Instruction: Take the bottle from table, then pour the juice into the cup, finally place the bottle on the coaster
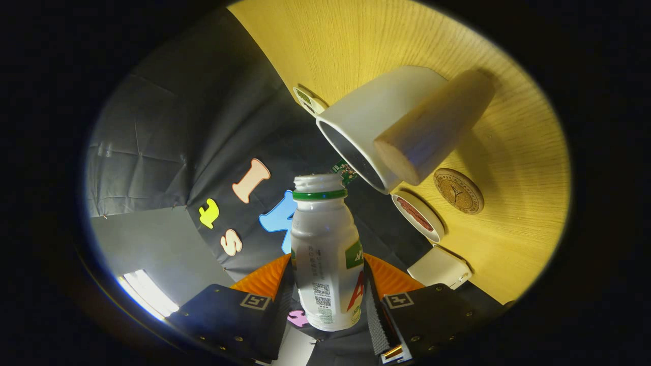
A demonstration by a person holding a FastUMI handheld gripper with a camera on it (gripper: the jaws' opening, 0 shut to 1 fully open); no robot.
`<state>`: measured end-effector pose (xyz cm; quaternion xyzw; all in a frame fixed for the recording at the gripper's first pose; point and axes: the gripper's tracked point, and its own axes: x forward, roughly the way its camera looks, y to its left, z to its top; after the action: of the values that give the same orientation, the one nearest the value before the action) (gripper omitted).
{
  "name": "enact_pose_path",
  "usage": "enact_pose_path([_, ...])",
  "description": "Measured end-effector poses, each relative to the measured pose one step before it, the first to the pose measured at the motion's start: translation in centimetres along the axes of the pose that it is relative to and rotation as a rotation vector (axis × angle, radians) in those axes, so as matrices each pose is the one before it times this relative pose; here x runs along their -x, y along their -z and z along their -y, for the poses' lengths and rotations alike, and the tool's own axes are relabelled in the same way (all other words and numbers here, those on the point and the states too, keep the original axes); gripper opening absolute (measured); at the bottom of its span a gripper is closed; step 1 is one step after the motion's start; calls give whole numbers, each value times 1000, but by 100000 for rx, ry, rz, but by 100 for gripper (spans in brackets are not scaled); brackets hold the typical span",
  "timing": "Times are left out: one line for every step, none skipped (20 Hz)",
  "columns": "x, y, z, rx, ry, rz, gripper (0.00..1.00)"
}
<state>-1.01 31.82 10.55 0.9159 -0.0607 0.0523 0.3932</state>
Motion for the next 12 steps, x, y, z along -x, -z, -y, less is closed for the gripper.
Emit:
enact_pose_path([89,39,-10,-225,-17,-146,66])
enact_pose_path([-98,101,90,379,72,-48,66])
enact_pose_path([-86,-10,-17,1687,-25,-405,66])
enact_pose_path([-183,154,246,3960,575,-884,66])
enact_pose_path([-160,97,546,5851,1302,-871,66])
enact_pose_path([-134,41,673,7010,1905,-1036,66])
enact_pose_path([-41,90,595,8004,2117,-1058,66])
enact_pose_path([-106,-165,599,8834,1717,-94,66])
enact_pose_path([295,-114,468,9550,1150,268,66])
enact_pose_path([333,-334,316,10276,417,960,66])
enact_pose_path([431,9,365,10616,488,655,66])
enact_pose_path([298,-61,397,9978,306,204,66])
